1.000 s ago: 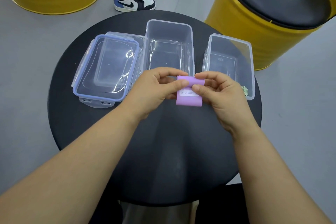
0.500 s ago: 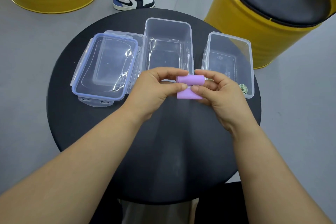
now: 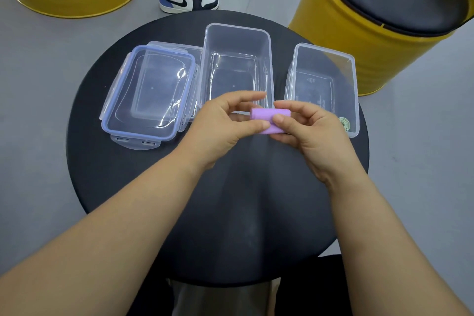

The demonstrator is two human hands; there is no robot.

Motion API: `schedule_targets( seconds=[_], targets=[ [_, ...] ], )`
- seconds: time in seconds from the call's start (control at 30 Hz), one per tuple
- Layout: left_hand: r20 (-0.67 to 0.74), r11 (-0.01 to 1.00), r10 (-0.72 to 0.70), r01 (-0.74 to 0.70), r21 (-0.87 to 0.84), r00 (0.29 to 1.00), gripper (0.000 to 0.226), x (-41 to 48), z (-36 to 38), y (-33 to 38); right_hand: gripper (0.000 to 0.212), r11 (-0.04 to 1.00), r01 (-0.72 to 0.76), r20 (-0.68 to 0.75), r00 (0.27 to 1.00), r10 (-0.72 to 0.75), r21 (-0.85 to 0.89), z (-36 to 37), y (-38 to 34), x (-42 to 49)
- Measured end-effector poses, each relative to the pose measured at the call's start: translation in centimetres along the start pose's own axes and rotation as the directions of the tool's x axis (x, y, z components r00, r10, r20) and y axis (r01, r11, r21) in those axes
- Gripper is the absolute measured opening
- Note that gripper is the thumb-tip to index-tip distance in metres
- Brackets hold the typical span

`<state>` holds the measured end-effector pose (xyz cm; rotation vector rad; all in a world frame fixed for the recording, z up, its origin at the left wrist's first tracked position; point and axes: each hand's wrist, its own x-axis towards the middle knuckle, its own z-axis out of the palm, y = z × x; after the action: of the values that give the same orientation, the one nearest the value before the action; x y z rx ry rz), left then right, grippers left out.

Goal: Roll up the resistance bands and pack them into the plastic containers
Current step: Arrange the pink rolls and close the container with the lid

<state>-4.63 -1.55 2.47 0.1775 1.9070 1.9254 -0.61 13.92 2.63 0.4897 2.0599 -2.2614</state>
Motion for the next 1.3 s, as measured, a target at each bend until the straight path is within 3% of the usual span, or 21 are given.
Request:
schedule_targets(
  seconds=[0.17,0.4,0.63,0.8,0.97,1.13,1.3],
  targets=[
    [0.020,0.992,-0.104,0.105,-0.071,0.994,0.011,0.0,-0.1,0.3,0.024,0.999,0.037,0.018,0.999,-0.037,-0.003,0.1,-0.1,-0.1],
    [0.003,0.995,-0.072,0.072,-0.073,0.997,0.019,0.1,-0.2,0.1,0.032,0.994,0.047,0.010,0.999,-0.046,-0.097,0.1,-0.2,-0.2],
    [-0.016,0.999,0.000,0.001,0.053,1.000,0.028,0.1,-0.4,0.0,0.015,0.999,-0.054,-0.030,0.998,0.054,0.002,0.2,-0.3,-0.1],
    [-0.015,0.996,0.001,0.000,0.089,1.000,0.027,0.1,-0.4,-0.1,0.017,0.997,-0.076,-0.049,0.996,0.074,-0.022,0.2,-0.3,0.0],
    [-0.069,0.969,-0.004,0.021,0.246,0.998,0.022,0.8,-1.2,0.1,0.024,0.974,-0.012,-0.045,0.999,0.002,-0.226,0.4,-1.0,0.7],
    [-0.081,0.955,0.078,-0.051,0.291,0.994,0.021,1.8,-1.9,0.8,0.021,0.955,-0.048,0.057,0.996,0.067,-0.291,0.6,-2.8,2.2],
    [-0.166,0.905,0.133,-0.051,0.423,0.977,0.019,2.8,-2.8,0.4,0.020,0.874,0.045,0.110,0.994,0.010,-0.484,1.0,-3.7,4.5]
  ],
)
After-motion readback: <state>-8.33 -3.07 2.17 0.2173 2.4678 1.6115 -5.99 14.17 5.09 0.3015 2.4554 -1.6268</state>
